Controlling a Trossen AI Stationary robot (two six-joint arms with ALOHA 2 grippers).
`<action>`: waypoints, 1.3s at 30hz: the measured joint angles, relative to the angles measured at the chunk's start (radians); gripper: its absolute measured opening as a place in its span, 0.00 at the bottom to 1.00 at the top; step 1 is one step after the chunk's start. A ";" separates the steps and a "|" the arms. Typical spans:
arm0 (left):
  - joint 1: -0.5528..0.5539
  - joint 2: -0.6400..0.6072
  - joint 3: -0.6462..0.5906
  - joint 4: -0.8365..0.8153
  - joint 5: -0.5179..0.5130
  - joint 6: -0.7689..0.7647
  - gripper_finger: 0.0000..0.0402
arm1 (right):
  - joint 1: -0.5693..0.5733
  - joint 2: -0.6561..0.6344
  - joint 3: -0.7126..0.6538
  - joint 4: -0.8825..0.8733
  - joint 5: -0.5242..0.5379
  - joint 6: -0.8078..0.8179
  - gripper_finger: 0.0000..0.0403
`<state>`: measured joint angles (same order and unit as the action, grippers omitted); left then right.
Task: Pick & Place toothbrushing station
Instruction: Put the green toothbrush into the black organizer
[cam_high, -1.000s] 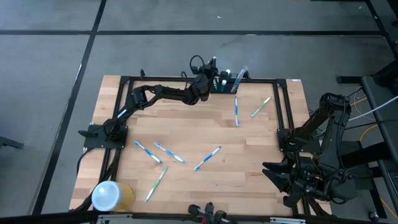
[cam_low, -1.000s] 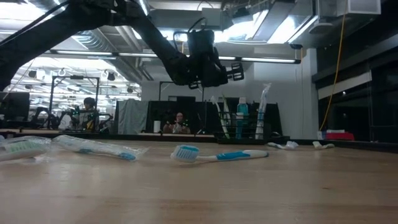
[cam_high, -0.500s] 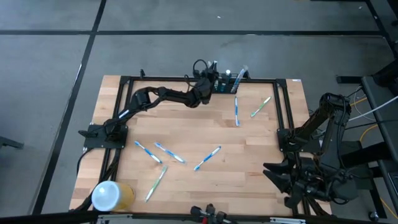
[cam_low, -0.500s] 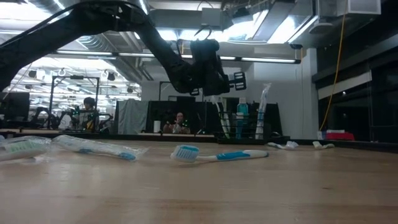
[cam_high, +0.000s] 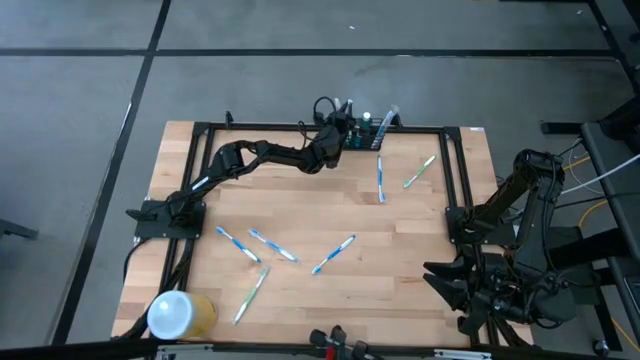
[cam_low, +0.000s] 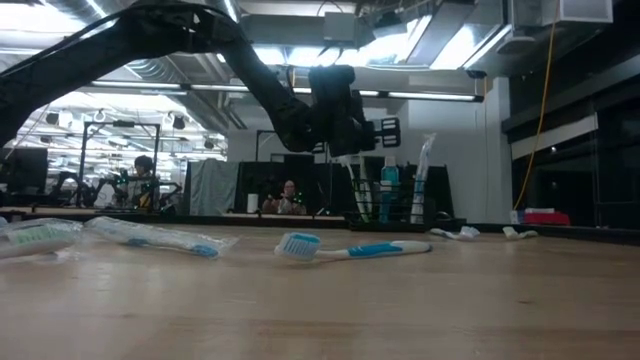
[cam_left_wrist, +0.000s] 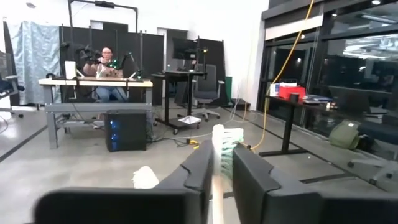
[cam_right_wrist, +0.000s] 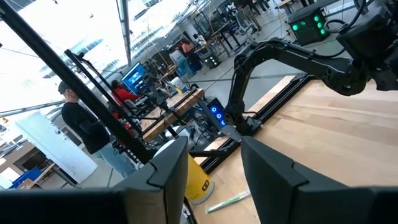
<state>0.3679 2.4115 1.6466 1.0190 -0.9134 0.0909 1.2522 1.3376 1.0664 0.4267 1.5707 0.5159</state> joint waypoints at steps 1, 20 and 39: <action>0.000 0.000 0.000 0.000 0.007 -0.003 0.15 | 0.000 0.000 0.000 0.000 0.000 0.000 0.38; -0.073 -0.069 0.000 0.265 0.000 0.310 0.41 | 0.015 0.000 0.000 0.001 0.000 0.003 0.38; -0.615 -0.929 -0.492 -1.131 -0.087 -0.357 0.27 | 0.008 0.000 0.000 0.008 -0.069 -0.096 0.38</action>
<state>-0.2472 1.4824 1.1549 -0.1124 -1.0000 -0.2658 1.2600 1.3376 1.0664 0.4347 1.5022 0.4200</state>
